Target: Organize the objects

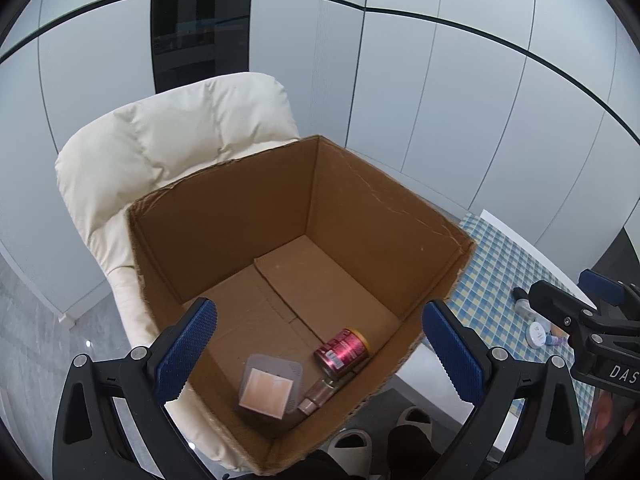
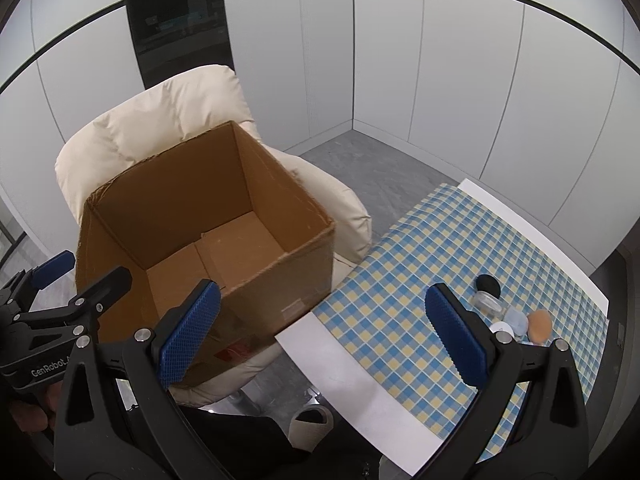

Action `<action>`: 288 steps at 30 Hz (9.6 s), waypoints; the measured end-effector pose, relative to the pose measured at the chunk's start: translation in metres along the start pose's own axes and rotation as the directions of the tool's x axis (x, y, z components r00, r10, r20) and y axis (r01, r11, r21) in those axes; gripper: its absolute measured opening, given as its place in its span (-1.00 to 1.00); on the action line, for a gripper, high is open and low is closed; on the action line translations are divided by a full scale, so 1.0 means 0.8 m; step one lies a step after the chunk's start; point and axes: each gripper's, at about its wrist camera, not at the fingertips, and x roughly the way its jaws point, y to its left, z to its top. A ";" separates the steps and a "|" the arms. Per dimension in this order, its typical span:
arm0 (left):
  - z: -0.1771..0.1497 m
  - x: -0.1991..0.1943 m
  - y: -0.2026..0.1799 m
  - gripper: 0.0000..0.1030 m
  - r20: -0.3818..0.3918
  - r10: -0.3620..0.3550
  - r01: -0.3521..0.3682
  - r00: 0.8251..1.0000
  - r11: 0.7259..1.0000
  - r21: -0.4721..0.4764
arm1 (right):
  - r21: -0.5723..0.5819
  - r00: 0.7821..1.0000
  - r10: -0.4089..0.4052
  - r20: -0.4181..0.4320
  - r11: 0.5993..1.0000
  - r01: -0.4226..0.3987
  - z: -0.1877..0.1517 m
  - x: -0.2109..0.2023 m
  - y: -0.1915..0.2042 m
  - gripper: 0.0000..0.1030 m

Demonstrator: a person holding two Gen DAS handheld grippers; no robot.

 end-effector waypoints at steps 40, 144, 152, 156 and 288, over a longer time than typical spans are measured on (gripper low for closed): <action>-0.005 0.015 -0.122 0.99 -0.024 -0.112 0.114 0.993 0.988 0.108 | 0.137 0.993 -0.119 -0.004 0.984 0.118 -0.037 -0.036 -0.123 1.00; -0.093 0.047 -0.427 0.99 -0.158 -0.226 0.275 0.961 0.843 0.463 | 0.368 0.939 -0.315 -0.137 0.864 0.344 -0.187 -0.114 -0.352 1.00; -0.085 0.109 -0.445 0.99 -0.201 -0.234 0.302 0.951 0.839 0.453 | 0.325 0.929 -0.316 -0.191 0.873 0.364 -0.191 -0.045 -0.368 1.00; -0.095 0.141 -0.449 0.98 -0.225 -0.206 0.292 0.952 0.830 0.475 | 0.301 0.926 -0.314 -0.211 0.880 0.367 -0.192 -0.016 -0.378 1.00; -0.084 -0.021 -0.423 0.12 -0.250 -0.393 0.465 0.885 0.781 0.417 | 0.329 0.952 -0.282 -0.117 0.894 0.305 -0.178 -0.187 -0.341 0.16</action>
